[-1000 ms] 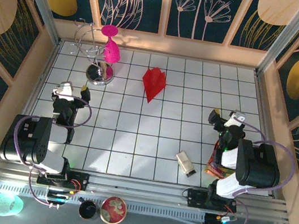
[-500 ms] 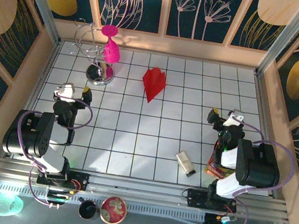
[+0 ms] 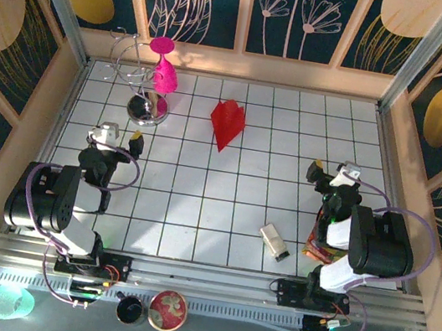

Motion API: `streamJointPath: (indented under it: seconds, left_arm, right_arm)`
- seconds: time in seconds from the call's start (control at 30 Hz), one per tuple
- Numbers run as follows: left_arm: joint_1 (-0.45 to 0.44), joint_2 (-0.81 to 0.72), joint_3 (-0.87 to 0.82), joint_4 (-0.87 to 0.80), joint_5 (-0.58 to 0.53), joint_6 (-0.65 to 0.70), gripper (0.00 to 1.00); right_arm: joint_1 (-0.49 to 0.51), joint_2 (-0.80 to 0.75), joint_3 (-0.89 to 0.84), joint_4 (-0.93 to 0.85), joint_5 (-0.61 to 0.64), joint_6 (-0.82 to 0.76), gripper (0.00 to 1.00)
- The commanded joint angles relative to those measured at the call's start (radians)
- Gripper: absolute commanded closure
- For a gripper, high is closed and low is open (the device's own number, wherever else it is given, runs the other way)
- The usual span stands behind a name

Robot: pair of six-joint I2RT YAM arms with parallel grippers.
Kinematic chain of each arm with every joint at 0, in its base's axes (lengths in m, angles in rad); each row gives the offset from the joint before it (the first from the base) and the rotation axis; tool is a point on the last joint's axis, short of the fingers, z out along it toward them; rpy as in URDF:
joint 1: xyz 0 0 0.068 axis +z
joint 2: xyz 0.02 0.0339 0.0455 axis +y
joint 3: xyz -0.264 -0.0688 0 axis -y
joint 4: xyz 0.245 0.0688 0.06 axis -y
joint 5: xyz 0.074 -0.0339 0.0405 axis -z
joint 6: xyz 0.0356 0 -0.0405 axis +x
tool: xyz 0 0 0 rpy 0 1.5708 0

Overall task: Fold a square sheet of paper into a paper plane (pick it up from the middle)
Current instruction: Reset both arms

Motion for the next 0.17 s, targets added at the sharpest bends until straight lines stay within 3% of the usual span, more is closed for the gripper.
streamJointPath:
  seconds: [0.0,0.13]
  left_arm:
    - [0.002,0.011,0.027,-0.004,0.020,0.017,0.01]
    - [0.002,0.010,0.022,0.004,0.019,0.014,0.01]
  right_arm:
    - [0.009,0.006,0.017,0.043,0.019,-0.020,0.01]
    - [0.009,0.006,0.016,0.042,0.019,-0.020,0.01]
